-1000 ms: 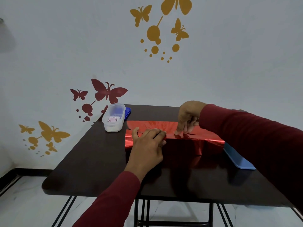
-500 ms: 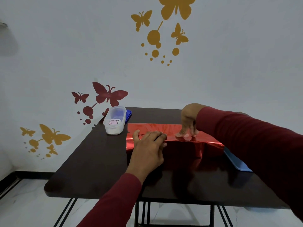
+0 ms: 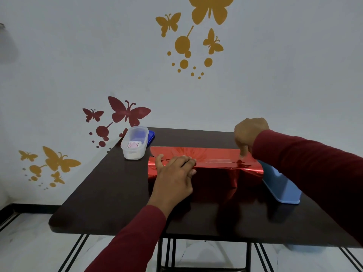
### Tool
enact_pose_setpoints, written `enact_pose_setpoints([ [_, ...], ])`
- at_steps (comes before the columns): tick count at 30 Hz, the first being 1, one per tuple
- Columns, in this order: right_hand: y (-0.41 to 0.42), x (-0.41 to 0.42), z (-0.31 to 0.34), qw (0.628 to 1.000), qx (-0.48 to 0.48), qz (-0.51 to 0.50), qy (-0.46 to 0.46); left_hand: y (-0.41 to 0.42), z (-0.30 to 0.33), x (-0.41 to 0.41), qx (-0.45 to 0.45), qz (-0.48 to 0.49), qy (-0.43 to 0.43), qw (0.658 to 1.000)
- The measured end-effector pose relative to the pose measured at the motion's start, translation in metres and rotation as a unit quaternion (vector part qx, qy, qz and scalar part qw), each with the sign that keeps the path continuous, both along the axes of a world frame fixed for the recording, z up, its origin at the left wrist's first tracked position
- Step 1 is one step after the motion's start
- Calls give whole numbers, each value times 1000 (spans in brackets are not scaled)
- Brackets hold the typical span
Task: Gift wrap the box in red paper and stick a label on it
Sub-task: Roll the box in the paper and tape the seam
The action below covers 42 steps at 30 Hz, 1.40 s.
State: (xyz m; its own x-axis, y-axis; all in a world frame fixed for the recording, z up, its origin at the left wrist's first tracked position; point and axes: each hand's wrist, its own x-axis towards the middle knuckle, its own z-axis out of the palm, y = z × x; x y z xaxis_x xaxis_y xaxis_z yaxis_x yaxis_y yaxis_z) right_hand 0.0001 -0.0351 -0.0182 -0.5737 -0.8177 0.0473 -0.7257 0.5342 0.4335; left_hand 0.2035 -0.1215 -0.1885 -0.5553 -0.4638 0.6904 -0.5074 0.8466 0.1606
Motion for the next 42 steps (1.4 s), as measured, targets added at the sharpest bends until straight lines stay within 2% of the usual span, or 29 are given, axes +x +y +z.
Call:
enact_pose_setpoints([
  [2, -4, -2, 1, 996, -51, -18, -74, 0, 0, 0, 1, 1, -3, 1000],
  [4, -8, 4, -4, 981, -63, -24, -183, 0, 0, 0, 0, 4, -3, 1000],
  [6, -10, 8, -17, 969, -69, -27, -236, 1, 0, -1, -1, 5, -1, 1000],
  [8, -5, 4, -25, 968, -82, -33, -233, 2, 1, 0, -1, 4, 0, 1000],
  [14, 12, -11, -18, 986, -121, -60, -93, 3, 4, 1, 4, 7, -12, 1000],
  [16, 5, -2, -17, 983, -144, -48, -106, 3, 4, 1, 4, 10, -13, 1000],
  [20, -15, 19, -30, 967, -154, -27, -201, 3, 4, 1, 5, 13, -16, 1000],
  [28, 8, -1, -31, 981, -168, -44, -85, 3, 4, 2, 2, 11, -19, 1000],
  [29, 7, 2, -31, 979, -179, -35, -90, 3, 4, 1, 1, 11, -16, 1000],
  [34, -6, 17, -45, 953, -197, -28, -228, 3, 3, 1, 4, 8, -8, 1000],
  [36, 1, 12, -44, 957, -193, -44, -211, 3, 3, 1, 4, 7, -14, 1000],
  [39, 13, 6, -35, 966, -217, -39, -136, 2, 2, 1, -3, 11, -13, 1000],
  [40, 13, 7, -36, 964, -227, -33, -132, 2, 2, 1, -5, 11, -12, 1000],
  [42, 10, 14, -41, 954, -233, -22, -189, 2, 2, 0, -6, 12, -12, 1000],
])
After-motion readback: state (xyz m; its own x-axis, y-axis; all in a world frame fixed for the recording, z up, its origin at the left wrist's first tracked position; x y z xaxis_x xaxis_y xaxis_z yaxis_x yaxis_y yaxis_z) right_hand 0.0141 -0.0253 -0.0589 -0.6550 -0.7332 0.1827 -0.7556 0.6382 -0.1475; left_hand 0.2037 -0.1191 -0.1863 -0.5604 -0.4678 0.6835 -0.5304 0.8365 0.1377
